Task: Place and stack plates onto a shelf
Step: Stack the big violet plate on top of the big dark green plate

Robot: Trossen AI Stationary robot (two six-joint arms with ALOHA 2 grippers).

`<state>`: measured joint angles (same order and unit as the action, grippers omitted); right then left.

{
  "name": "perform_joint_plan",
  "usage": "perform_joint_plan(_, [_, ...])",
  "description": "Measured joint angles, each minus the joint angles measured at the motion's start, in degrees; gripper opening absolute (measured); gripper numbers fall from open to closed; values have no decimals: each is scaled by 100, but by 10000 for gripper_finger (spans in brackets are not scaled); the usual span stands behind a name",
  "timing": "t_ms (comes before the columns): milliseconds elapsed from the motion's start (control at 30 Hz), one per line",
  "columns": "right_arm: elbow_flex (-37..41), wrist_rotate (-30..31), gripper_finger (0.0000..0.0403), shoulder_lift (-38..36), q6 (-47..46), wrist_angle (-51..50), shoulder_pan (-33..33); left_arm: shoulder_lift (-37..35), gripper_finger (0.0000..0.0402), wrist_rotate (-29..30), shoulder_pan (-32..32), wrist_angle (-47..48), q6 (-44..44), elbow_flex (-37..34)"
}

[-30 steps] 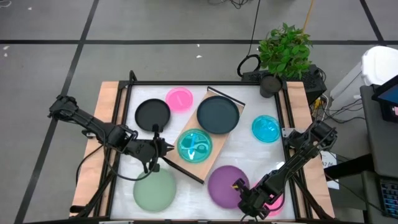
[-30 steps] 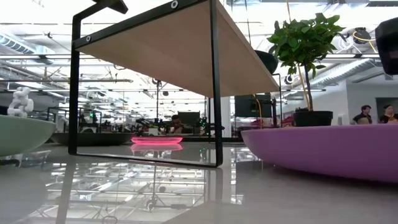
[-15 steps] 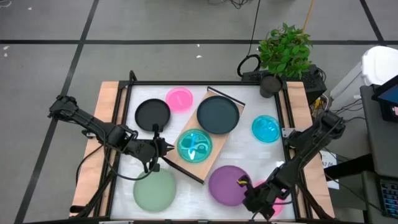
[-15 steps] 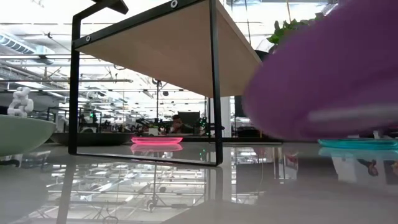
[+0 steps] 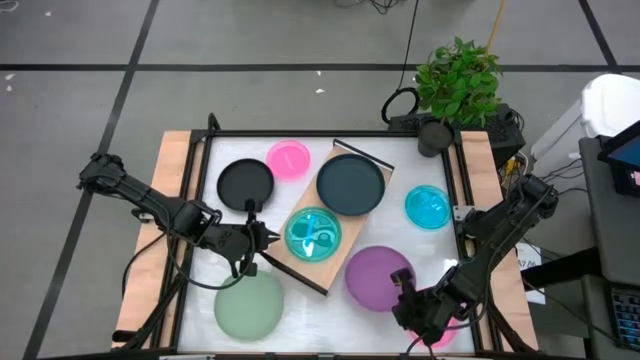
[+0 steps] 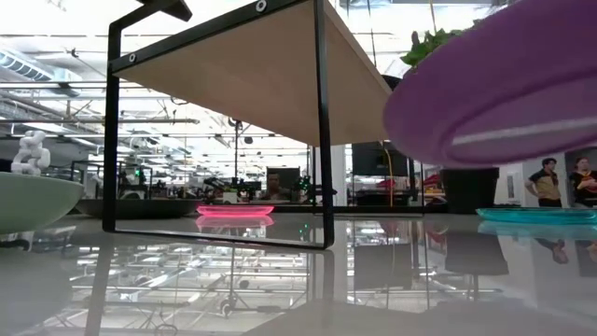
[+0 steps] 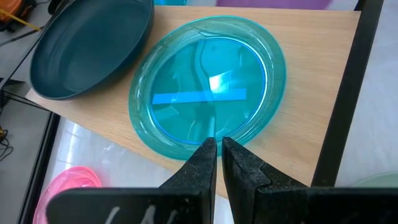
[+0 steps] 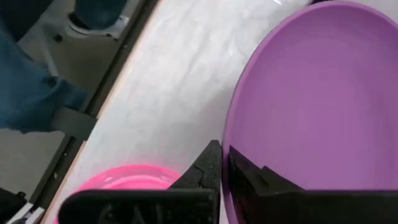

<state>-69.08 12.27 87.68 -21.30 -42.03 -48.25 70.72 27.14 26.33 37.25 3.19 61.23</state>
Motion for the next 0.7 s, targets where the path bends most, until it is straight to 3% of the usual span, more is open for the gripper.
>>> perform_joint_plan(400, [-1091,427,0,0,-1388,-1760,2,0,33,0,0,25,-4,0])
perform_joint_plan(700, [-1559,569,0,0,-1890,-2560,17,0,33,0,0,23,-5,0])
